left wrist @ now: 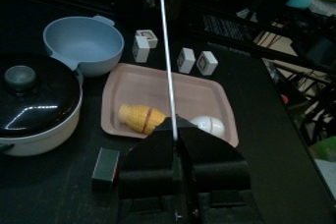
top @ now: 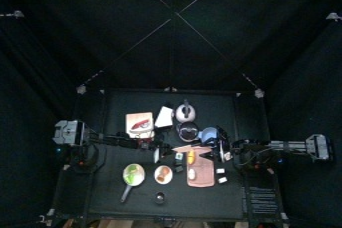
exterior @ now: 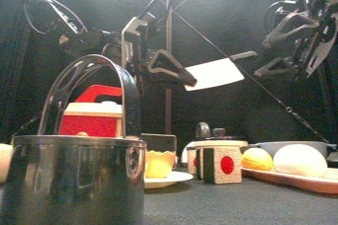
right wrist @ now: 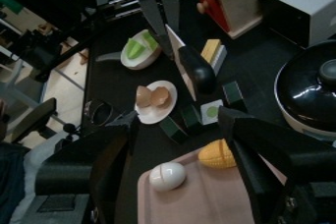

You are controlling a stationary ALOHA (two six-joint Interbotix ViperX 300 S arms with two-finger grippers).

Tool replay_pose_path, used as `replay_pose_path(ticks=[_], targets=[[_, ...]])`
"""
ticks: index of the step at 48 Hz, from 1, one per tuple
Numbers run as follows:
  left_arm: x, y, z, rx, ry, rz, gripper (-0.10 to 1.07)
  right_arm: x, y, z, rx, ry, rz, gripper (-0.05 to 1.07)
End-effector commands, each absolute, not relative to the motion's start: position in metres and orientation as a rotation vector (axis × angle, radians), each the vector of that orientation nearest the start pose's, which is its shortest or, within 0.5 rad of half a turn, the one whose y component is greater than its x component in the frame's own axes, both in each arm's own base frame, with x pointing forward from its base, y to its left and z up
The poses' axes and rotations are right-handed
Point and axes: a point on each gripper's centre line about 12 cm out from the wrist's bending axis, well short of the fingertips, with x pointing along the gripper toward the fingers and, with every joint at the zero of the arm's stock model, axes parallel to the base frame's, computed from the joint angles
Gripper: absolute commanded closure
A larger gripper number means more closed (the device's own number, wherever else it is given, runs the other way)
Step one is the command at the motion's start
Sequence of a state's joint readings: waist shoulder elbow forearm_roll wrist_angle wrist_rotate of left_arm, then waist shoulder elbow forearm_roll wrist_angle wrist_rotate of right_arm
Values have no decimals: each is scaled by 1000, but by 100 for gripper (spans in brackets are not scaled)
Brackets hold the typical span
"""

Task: Regrasp cleaver

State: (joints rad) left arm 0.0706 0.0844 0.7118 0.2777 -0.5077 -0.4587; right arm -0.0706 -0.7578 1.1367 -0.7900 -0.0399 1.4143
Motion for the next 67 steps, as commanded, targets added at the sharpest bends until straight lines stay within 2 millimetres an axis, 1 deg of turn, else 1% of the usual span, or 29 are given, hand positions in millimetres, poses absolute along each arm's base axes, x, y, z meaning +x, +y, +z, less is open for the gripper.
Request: replay_pose_path(ticks=[1, 4, 6, 8, 10, 13, 16, 18, 22, 25, 30, 34, 38, 44, 46, 56, 59, 67], targets=[[408, 7, 183, -209, 309, -52, 67, 230, -20, 252, 708, 361, -298, 7], [409, -2, 180, -172, 359, -72, 67, 226, -19, 267, 710, 470, -463, 7], [410, -5, 180, -154, 384, -76, 67, 222, -14, 277, 679, 532, -514, 7], [411, -7, 180, -137, 404, -79, 67, 218, -8, 288, 635, 573, -525, 7], [413, -9, 181, -114, 426, -82, 67, 214, 1, 301, 583, 623, -493, 7], [417, -15, 181, -68, 459, -95, 67, 211, 12, 309, 593, 673, -428, 7], [422, -23, 182, -26, 471, -121, 67, 212, 18, 302, 628, 723, -395, 8], [424, -29, 181, 0, 477, -138, 67, 214, 21, 295, 591, 733, -355, 8], [431, -35, 180, 28, 482, -158, 67, 222, 32, 279, 471, 664, -193, 8], [431, -38, 180, 27, 482, -164, 67, 226, 40, 269, 419, 604, -96, 8], [433, -44, 181, 30, 477, -176, 67, 227, 42, 254, 386, 606, -71, 8], [435, -45, 183, 31, 471, -178, 67, 234, 49, 248, 375, 603, -30, 8], [439, -46, 185, 31, 465, -179, 67, 238, 51, 240, 368, 631, -33, 8], [442, -46, 182, 34, 469, -180, 67, 242, 54, 231, 366, 667, -38, 9], [442, -45, 181, 32, 471, -178, 67, 242, 55, 229, 365, 673, -38, 12], [445, -47, 186, 23, 453, -181, 66, 242, 56, 218, 387, 715, -50, 35], [446, -47, 185, 23, 455, -181, 66, 242, 56, 217, 384, 719, -52, 40], [448, -47, 179, 6, 469, -173, 66, 242, 56, 217, 378, 717, -50, 59]])
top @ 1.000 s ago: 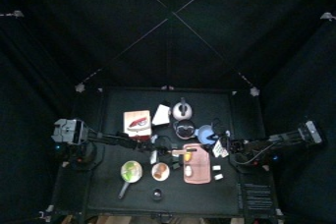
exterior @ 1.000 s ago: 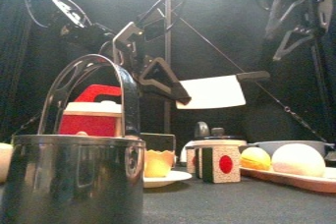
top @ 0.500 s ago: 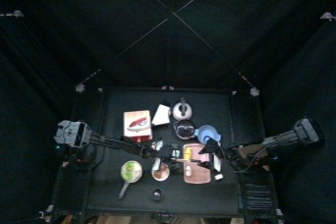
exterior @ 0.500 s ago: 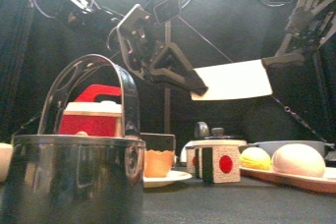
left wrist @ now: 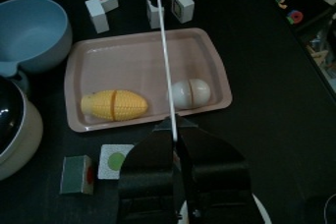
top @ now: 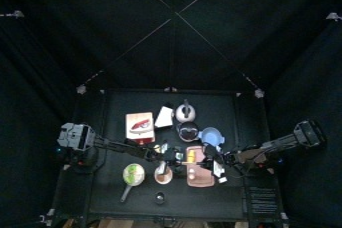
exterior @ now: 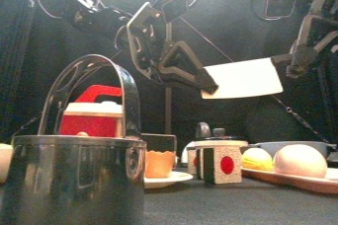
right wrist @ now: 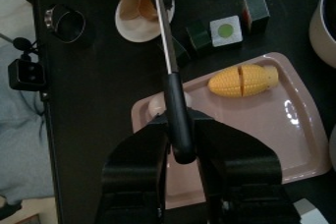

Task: Regrasp cleaver

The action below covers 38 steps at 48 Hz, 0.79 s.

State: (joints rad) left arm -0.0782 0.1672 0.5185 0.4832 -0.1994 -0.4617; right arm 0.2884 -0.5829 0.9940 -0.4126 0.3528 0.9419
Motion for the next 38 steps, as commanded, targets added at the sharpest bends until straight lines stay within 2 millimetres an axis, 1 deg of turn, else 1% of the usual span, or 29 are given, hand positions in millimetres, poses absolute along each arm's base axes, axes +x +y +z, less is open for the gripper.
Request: replay_pose_path(ticks=[1, 3, 7, 20, 32, 38], targets=[[448, -47, 179, 4, 467, -173, 66, 242, 55, 217, 379, 717, -51, 61], [448, -47, 179, 3, 466, -173, 66, 242, 56, 217, 378, 718, -50, 63], [448, -47, 179, 3, 466, -173, 66, 241, 55, 214, 384, 726, -56, 66], [448, -47, 179, 0, 462, -175, 66, 240, 56, 212, 382, 732, -53, 67], [448, -47, 179, 0, 461, -175, 66, 239, 57, 211, 382, 737, -49, 71], [448, -47, 180, -4, 459, -173, 66, 235, 58, 205, 406, 757, -55, 71]])
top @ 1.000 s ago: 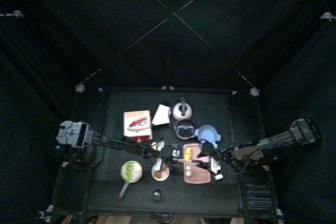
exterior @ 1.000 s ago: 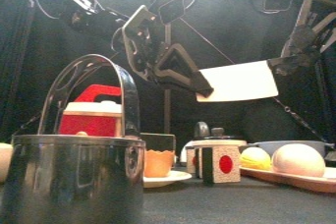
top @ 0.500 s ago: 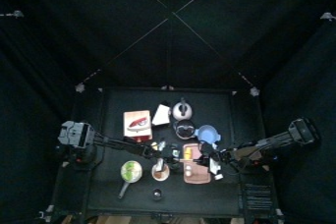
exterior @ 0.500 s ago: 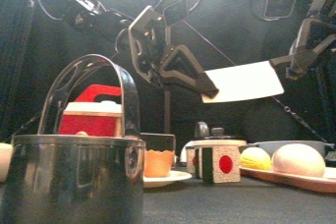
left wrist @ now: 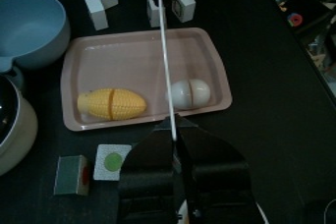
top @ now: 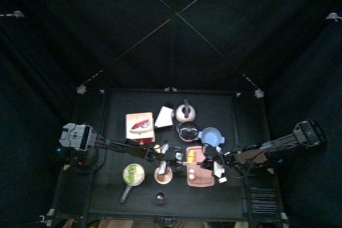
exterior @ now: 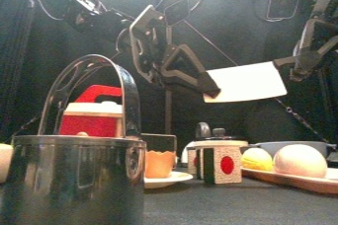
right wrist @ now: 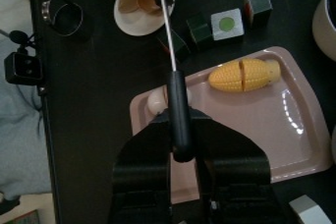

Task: Regrasp cleaver

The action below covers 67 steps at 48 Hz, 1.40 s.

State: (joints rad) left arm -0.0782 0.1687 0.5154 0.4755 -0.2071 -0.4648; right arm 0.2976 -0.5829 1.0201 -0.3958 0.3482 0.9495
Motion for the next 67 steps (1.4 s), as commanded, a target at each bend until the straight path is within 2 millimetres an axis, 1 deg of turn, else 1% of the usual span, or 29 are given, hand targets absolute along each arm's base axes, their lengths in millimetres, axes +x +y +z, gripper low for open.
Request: replay_pose_path(ticks=[1, 11, 20, 30, 33, 38, 46, 51, 59, 63, 67], targets=[[449, -47, 181, -7, 457, -172, 66, 235, 58, 205, 412, 759, -56, 71], [450, -45, 183, -35, 446, -160, 63, 233, 61, 201, 430, 772, -49, 71], [451, -44, 183, -40, 444, -156, 63, 233, 63, 194, 426, 792, -44, 71], [451, -43, 183, -42, 444, -154, 63, 231, 64, 191, 433, 800, -46, 71], [451, -44, 181, -40, 447, -156, 63, 232, 64, 196, 429, 786, -39, 71], [451, -49, 175, -39, 461, -166, 63, 232, 64, 198, 439, 778, -36, 71], [451, -52, 174, -39, 463, -173, 63, 231, 65, 195, 440, 790, -37, 71], [451, -58, 169, -37, 475, -185, 63, 230, 66, 194, 451, 798, -38, 71], [452, -69, 158, -49, 478, -211, 63, 227, 76, 182, 466, 843, -18, 71], [454, -72, 155, -73, 484, -204, 63, 225, 78, 176, 476, 870, -21, 71], [457, -76, 148, -86, 495, -205, 63, 225, 78, 174, 477, 877, -25, 71]])
